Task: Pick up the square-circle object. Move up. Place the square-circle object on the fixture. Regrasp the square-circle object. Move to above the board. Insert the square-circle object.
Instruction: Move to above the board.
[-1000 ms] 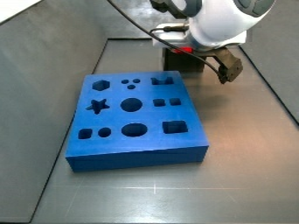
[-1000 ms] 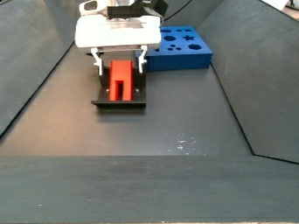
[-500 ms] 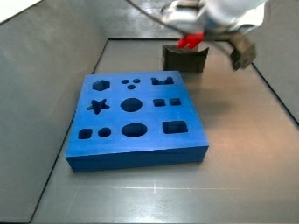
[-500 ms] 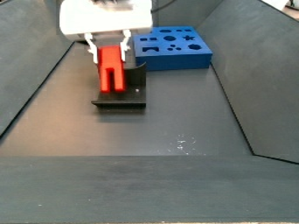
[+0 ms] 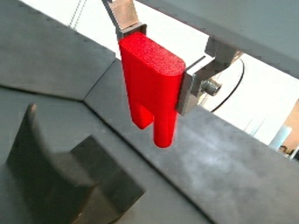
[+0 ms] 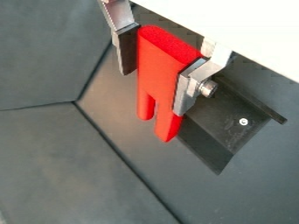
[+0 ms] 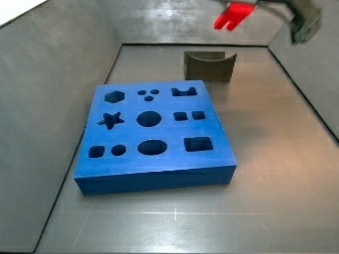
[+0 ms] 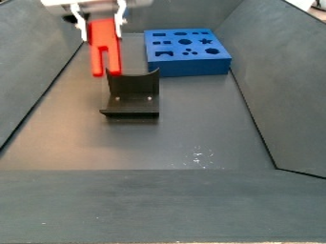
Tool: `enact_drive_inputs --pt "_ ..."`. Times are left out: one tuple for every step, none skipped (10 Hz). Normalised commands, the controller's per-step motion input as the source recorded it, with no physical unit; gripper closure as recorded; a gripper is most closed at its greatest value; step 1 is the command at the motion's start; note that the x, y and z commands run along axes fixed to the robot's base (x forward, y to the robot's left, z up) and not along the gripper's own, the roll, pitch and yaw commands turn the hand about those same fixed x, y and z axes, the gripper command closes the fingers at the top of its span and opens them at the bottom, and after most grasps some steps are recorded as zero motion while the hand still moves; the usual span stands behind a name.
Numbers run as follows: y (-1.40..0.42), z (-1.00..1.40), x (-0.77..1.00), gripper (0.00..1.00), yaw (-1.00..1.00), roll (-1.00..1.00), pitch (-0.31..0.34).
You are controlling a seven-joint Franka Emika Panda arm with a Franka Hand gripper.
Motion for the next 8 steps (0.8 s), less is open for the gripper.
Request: enact_drive_inputs --pt "0.01 1.0 0.27 1.0 0.14 -0.02 0.08" --pt "0.01 1.0 0.26 1.0 0.13 -0.02 0.064" --pt "0.01 1.0 0.24 1.0 0.11 -0.02 0.057" --pt "0.0 1.0 0.22 1.0 0.09 -0.01 0.053" --pt "0.0 1.0 0.22 1.0 0.08 -0.01 0.05" --pt "-0.01 1.0 0.19 1.0 0.07 0.0 0.049" --pt "-0.01 0.86 0.16 1.0 0.05 0.01 0.058" --pt "-0.01 0.63 0.1 1.0 0.04 0.02 0.069"
